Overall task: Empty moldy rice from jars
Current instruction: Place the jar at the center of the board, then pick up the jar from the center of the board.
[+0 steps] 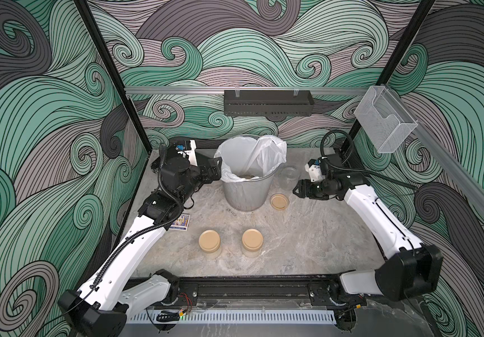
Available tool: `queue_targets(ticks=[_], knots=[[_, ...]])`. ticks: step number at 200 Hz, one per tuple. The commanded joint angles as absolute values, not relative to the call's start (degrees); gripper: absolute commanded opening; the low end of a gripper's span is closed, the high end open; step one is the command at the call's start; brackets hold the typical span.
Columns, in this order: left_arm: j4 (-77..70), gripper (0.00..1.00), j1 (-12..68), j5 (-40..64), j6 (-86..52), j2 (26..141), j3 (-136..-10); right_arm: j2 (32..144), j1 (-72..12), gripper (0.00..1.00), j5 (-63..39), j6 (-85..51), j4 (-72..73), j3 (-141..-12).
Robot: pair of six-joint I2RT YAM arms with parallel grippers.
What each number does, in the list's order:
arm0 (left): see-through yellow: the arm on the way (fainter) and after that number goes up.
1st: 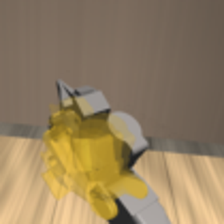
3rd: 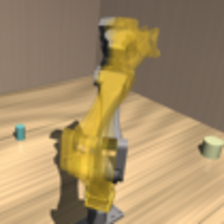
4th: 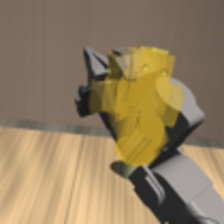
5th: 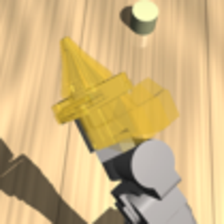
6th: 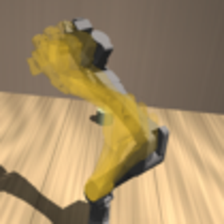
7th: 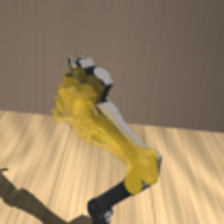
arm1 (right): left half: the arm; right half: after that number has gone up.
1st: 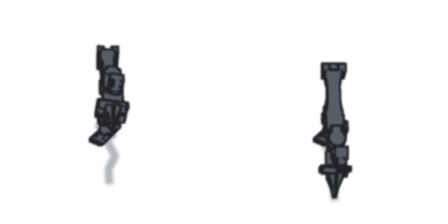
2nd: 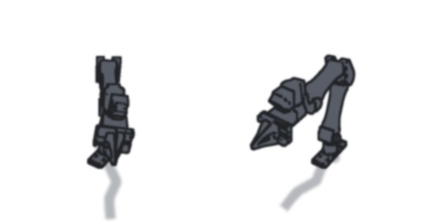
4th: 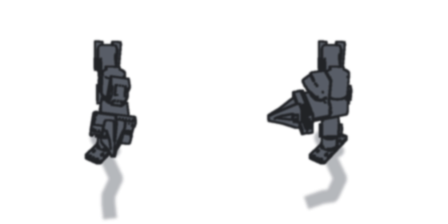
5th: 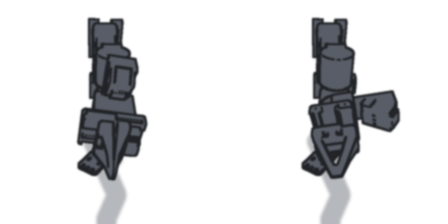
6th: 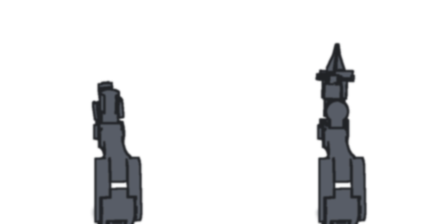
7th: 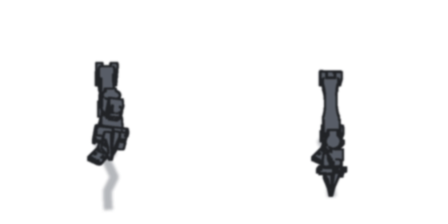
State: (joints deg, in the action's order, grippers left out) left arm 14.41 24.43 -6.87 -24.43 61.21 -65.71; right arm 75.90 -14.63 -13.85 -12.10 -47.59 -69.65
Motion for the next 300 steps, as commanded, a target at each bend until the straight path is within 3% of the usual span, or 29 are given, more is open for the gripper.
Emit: queue_targets(ticks=[1,12,59,145,300], knots=[[15.3,0.99,23.7,-8.0,-27.1,62.3,-65.1,69.9,-20.4,0.70,-13.5,-11.6,-43.4,-64.6],[15.4,0.99,23.7,-7.6,-27.7,62.5,-64.8,68.1,-23.6,0.72,-12.6,-12.7,-43.2,-62.4],[16.4,0.99,23.5,-6.5,-27.5,62.3,-64.5,65.8,-35.7,0.99,-7.9,-16.3,-40.9,-58.3],[18.0,0.99,22.6,-7.4,-27.9,61.1,-63.9,73.7,-51.3,0.99,-3.5,-15.6,-40.4,-61.0],[17.6,0.99,21.6,-7.2,-29.4,60.4,-62.8,86.8,-59.2,0.99,-3.1,-12.1,-42.3,-66.7]])
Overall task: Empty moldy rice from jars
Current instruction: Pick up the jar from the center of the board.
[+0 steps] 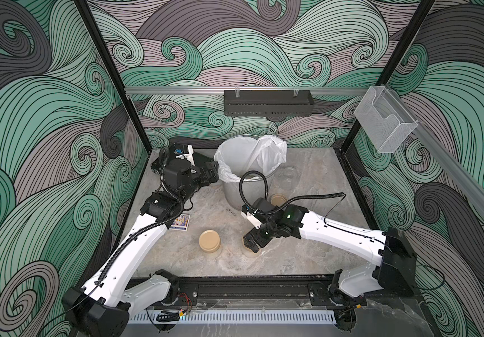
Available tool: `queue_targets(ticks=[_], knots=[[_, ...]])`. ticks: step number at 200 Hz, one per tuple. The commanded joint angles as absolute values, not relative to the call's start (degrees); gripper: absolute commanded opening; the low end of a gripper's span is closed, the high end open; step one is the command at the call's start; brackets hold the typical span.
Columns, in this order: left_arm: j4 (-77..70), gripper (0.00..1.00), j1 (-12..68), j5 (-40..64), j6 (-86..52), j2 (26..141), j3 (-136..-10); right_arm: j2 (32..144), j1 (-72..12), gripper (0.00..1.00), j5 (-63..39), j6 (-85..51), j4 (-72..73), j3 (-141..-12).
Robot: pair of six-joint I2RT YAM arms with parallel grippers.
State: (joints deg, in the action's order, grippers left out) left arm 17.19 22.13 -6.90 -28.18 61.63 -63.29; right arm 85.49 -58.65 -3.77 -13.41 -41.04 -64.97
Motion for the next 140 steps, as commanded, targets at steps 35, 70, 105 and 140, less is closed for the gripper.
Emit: queue_targets(ticks=[35,70,105,140], knots=[[17.5,0.99,21.5,-7.0,-29.5,60.3,-62.5,89.1,-60.3,0.99,-2.6,-11.6,-42.8,-67.1],[17.3,0.99,21.5,-6.8,-29.7,60.4,-62.3,91.7,-61.2,0.99,-1.9,-11.6,-42.8,-67.5],[17.3,0.98,21.4,-6.5,-29.9,60.3,-62.1,93.4,-61.7,0.97,1.0,-12.3,-43.6,-67.7],[17.3,0.98,21.4,-6.6,-29.9,60.3,-62.1,93.6,-61.7,0.89,3.2,-12.7,-44.6,-67.0]])
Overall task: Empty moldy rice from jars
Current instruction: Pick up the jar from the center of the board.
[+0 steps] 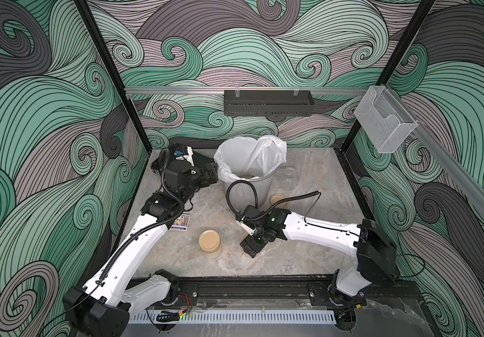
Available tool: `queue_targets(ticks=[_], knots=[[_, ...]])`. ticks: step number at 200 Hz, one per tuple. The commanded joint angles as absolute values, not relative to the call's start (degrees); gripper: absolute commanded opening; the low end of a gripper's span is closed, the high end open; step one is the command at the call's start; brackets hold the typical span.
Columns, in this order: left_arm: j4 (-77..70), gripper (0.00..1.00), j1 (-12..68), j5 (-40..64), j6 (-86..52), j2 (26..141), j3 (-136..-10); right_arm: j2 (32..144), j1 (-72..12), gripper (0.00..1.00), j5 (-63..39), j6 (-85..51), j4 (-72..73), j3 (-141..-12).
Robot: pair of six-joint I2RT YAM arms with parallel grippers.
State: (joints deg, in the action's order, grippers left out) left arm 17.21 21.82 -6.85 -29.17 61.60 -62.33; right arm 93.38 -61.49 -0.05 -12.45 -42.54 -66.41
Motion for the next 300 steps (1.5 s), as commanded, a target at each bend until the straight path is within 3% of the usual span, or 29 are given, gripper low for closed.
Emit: queue_targets(ticks=[1,41,101,164,210,255,300], knots=[[17.3,0.99,21.3,-6.6,-29.9,60.3,-62.1,93.5,-61.7,0.88,3.2,-12.7,-44.6,-67.0],[17.2,0.99,21.3,-6.5,-30.0,60.5,-61.9,92.3,-61.7,0.78,4.6,-13.2,-44.6,-66.5],[17.6,0.99,21.2,-6.4,-29.6,60.7,-62.0,87.6,-59.8,0.75,2.1,-13.3,-44.6,-67.8],[18.8,0.99,21.2,-4.3,-26.8,60.8,-62.1,78.0,-52.2,0.73,-5.8,-14.1,-44.6,-68.6],[20.3,0.99,21.1,6.9,-17.5,61.4,-61.8,71.0,-44.0,0.73,-13.5,-15.1,-44.6,-68.1],[28.0,0.99,21.4,25.5,-1.9,63.6,-61.5,67.0,-37.0,0.72,-20.4,-15.8,-44.6,-68.0],[29.5,0.99,23.6,33.5,9.7,59.7,-55.9,65.7,-33.3,0.72,-25.8,-16.7,-44.2,-68.2]])
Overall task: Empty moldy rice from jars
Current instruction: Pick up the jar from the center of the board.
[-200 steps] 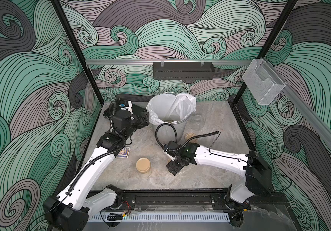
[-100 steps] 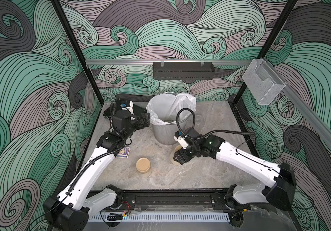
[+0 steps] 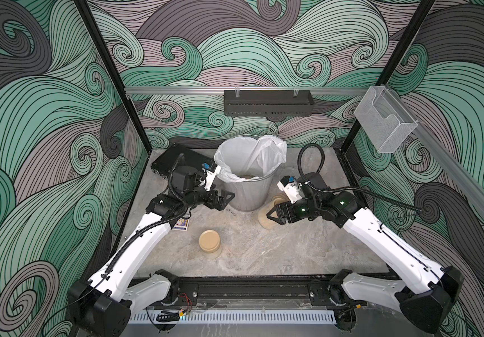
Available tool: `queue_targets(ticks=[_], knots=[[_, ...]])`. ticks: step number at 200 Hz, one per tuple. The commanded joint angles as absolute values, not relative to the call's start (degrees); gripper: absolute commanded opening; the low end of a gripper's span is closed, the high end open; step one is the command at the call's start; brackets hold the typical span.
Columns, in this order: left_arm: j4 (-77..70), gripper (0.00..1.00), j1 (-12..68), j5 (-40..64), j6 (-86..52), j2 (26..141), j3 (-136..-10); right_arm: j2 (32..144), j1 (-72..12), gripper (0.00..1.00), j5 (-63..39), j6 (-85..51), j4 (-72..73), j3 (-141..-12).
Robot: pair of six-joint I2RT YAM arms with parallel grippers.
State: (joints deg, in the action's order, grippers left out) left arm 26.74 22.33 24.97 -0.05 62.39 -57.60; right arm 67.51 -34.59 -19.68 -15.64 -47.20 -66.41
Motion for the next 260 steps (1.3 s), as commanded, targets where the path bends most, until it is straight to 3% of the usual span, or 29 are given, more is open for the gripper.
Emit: queue_targets(ticks=[1,42,118,230,260], knots=[[29.4,0.99,23.8,33.7,9.9,59.7,-55.8,65.7,-33.3,0.72,-25.9,-16.8,-44.1,-68.2],[26.8,0.99,27.6,39.5,14.3,59.9,-53.4,66.0,-32.3,0.71,-32.4,-19.8,-39.9,-68.1],[20.1,0.99,34.6,39.1,16.0,64.7,-53.6,66.9,-32.4,0.71,-40.5,-27.5,-27.2,-64.1],[11.9,0.99,36.7,41.0,12.7,74.1,-58.8,67.6,-33.3,0.69,-44.9,-31.3,-20.9,-62.0],[11.0,0.90,37.7,42.5,11.9,75.5,-59.4,67.6,-33.3,0.69,-45.6,-32.5,-17.6,-61.6]])
